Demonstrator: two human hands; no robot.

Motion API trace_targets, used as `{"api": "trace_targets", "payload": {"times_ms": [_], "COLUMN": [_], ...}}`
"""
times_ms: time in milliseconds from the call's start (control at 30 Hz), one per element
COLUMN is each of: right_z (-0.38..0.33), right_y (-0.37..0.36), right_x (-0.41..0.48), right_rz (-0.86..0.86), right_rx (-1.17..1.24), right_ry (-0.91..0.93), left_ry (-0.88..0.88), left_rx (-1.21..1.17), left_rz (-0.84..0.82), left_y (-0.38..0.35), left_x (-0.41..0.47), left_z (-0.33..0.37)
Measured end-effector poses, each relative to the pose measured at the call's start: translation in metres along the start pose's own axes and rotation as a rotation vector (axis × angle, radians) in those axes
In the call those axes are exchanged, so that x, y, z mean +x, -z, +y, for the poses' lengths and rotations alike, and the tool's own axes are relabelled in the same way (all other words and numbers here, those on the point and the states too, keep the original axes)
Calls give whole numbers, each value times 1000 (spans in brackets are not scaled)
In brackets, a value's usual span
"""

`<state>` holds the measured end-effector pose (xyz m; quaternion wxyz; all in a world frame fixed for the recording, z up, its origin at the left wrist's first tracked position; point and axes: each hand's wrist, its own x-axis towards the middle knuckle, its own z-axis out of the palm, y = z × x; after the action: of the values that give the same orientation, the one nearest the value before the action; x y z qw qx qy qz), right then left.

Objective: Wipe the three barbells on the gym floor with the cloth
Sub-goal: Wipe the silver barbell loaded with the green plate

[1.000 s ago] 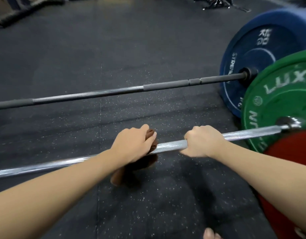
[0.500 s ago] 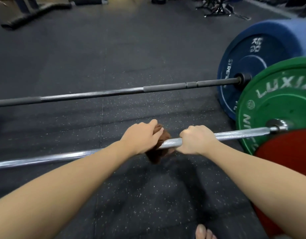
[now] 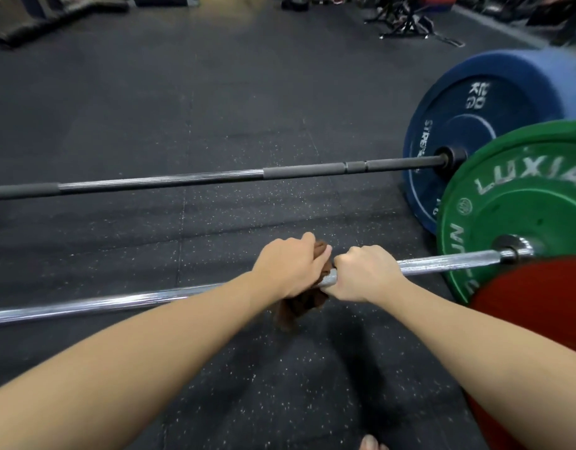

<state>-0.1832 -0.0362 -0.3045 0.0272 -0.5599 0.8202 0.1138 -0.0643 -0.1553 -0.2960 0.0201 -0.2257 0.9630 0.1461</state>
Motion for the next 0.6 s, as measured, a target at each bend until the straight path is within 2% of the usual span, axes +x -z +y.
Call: {"api": "trace_targets", "payload": {"times_ms": [267, 400, 600], "right_z": [0, 0, -1], "right_y": [-3, -2, -2], "right_x": [0, -1, -1], "right_rz": [10, -20, 4], "right_rx": [0, -24, -36], "right_ry": [-21, -28, -17], "left_ry": [34, 114, 37], "left_rx": [-80, -132, 85], "left_rz": [27, -2, 3], "left_y": [5, 10, 13], "left_x": [-17, -30, -20], "left_z": [-31, -62, -38]}}
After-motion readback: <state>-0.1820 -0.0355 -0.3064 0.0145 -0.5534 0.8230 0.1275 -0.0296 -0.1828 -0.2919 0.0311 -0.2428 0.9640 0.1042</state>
